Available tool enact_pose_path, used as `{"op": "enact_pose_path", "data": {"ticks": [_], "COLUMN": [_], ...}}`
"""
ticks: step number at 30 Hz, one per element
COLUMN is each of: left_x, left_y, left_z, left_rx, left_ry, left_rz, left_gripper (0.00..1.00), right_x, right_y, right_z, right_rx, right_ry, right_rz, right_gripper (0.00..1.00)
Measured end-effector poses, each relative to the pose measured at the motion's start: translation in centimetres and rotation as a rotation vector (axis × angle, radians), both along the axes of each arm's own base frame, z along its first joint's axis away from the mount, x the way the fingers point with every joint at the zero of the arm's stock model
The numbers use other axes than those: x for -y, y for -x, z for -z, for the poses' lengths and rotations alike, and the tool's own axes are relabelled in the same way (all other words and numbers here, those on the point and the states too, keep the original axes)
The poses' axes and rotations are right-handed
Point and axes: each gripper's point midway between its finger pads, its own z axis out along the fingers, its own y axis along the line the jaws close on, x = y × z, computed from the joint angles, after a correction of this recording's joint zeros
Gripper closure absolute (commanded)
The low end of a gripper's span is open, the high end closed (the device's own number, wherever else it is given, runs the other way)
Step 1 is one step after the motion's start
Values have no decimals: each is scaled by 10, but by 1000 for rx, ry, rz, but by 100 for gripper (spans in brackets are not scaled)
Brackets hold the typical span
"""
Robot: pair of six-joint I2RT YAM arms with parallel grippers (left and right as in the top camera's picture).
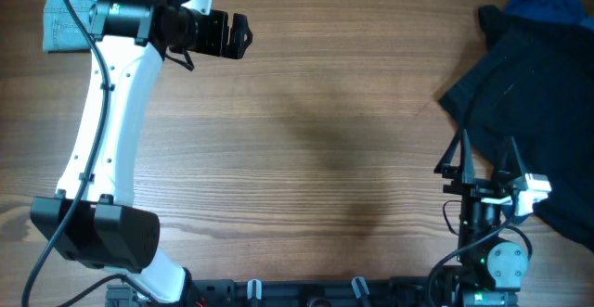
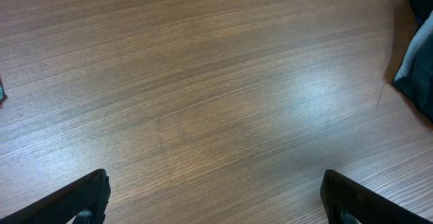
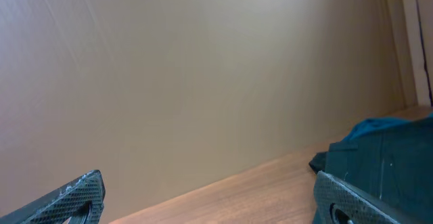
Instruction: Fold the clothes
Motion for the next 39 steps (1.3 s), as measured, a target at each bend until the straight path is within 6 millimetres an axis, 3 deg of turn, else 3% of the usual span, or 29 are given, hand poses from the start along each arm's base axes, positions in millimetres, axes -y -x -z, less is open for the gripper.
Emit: {"op": "enact_pose_path", "data": {"ticks": [11,25,39], "left_x": [0,0,0], "left_y": [0,0,0], "left_z": [0,0,0], "left_rx": [0,0,0], "left_ry": [0,0,0], "left_rz": [0,0,0], "left_gripper": [0,0,0], "right_x": [-11,-13,-23], "right_y": [1,-10,-10], "right_z": [-6,67,69], "right_rx": [21,-279,-291], "right_ry": [137,147,302], "right_rz": [-27,-57,-93], "right_gripper": [0,0,0]}}
